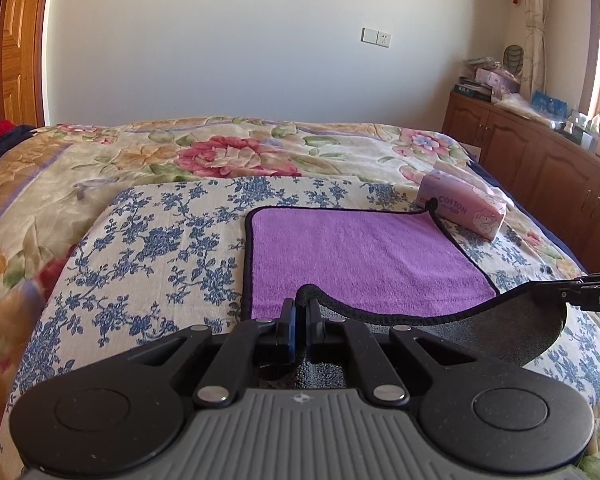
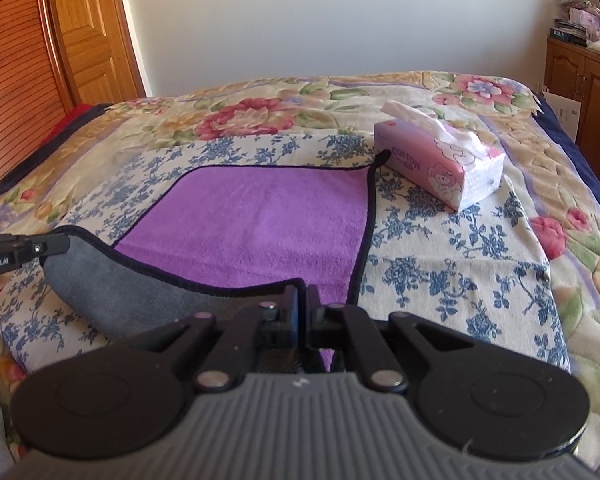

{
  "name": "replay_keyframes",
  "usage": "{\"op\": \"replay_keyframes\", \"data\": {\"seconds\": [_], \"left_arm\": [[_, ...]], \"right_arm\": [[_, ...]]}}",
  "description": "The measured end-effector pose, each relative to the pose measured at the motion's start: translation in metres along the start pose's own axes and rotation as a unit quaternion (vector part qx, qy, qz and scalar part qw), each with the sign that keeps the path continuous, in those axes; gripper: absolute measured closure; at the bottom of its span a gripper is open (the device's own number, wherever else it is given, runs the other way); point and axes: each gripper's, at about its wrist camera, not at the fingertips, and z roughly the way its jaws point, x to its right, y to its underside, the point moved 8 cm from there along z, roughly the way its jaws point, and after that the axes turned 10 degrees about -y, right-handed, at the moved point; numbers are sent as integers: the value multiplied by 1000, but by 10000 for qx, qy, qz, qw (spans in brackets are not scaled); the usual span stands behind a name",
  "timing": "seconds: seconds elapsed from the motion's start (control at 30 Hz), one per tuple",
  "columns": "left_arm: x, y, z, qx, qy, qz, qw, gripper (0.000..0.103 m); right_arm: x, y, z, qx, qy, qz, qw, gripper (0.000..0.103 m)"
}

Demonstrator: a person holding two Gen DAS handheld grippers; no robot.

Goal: Fold towel

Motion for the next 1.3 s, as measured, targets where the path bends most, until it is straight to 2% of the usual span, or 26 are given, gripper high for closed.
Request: {"op": "replay_keyframes", "data": {"seconds": [0.37, 0.77, 1.3], "left_arm": [[8, -20, 5, 279, 69, 0, 9996, 98], [9, -28, 20, 304, 8, 88, 9995, 98], [4, -38, 43, 292, -5, -17, 9996, 98]], "right_arm": [[-3, -18, 3, 184, -56, -147, 9997, 99], [-4, -32, 14, 270, -137, -337, 9990, 99], [15, -41, 29, 311, -131, -178, 9993, 99]]}}
